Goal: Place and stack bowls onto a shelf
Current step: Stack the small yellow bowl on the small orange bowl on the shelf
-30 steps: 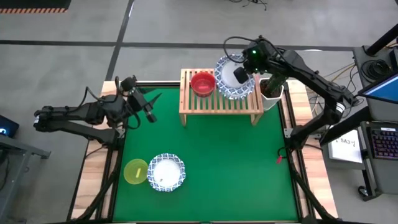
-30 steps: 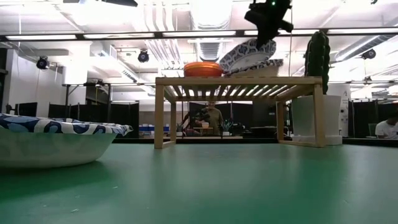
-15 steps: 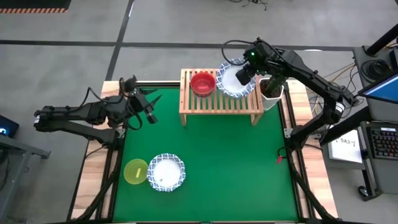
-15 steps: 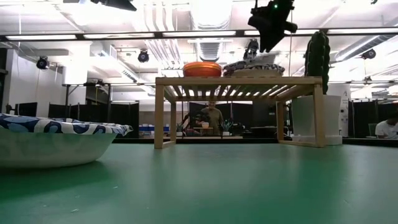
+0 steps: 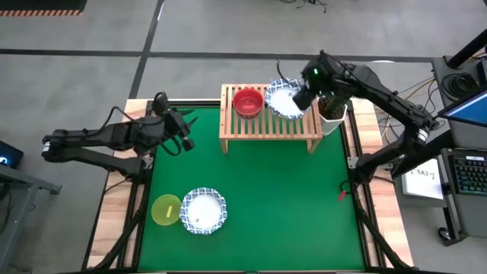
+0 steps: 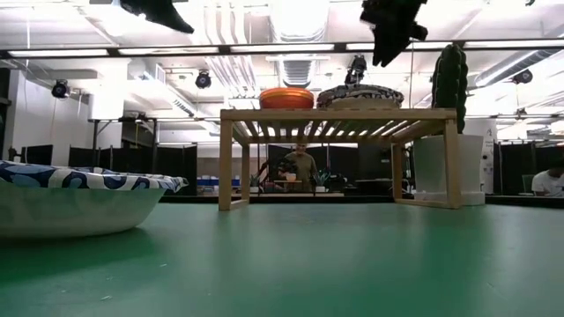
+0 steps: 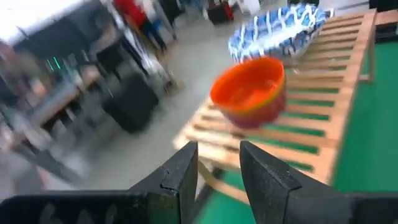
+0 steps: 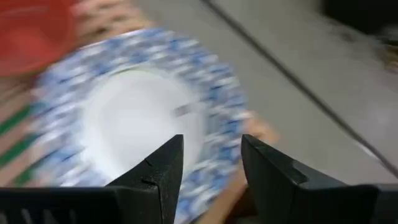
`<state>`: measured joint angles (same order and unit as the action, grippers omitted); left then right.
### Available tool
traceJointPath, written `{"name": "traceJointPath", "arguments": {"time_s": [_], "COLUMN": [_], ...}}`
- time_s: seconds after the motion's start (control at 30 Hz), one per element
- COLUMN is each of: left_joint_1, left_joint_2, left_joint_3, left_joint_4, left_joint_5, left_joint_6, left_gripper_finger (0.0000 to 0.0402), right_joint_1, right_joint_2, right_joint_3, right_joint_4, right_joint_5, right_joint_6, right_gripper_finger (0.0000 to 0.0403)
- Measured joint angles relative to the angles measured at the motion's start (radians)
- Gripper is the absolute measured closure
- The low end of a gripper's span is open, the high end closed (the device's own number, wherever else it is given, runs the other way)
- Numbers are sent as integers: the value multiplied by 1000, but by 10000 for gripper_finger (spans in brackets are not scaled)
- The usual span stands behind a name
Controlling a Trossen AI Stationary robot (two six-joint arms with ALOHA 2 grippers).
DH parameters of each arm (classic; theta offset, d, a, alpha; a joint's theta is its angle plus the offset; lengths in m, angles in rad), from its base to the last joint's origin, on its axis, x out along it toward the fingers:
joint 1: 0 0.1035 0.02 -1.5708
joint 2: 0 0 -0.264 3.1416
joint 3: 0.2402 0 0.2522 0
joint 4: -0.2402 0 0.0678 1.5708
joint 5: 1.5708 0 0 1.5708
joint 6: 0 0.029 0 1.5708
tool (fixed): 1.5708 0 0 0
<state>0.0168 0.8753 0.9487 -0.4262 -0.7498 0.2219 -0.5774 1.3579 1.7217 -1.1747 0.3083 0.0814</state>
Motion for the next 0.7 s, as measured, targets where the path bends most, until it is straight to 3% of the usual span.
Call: {"name": "traceJointPath", "arguments": {"time_s": [0.1, 0.2, 0.3, 0.43, 0.7], "left_joint_1": [-16, -47, -128, -282, -504], "left_joint_2": [1, 6, 15, 47, 188], "left_joint_3": [50, 67, 14, -73, -126], "left_joint_4": [-265, -514, -560, -508, -522], "left_joint_5": [36, 255, 479, 661, 751], "left_joint_6": [-291, -632, -872, -966, -1197], "left_gripper_finger": [300, 301, 306, 312, 306], "right_joint_1": [92, 225, 387, 611, 952], "right_joint_2": [-75, -168, -262, -361, -403], "right_joint_3": [-68, -159, -273, -433, -668], "right_joint_4": [-2, 2, 69, 249, 669], "right_joint_5": [-65, -73, -73, -73, -73], "right_joint_6": [16, 53, 132, 191, 163], "right_gripper_finger": [260, 270, 279, 289, 303]}}
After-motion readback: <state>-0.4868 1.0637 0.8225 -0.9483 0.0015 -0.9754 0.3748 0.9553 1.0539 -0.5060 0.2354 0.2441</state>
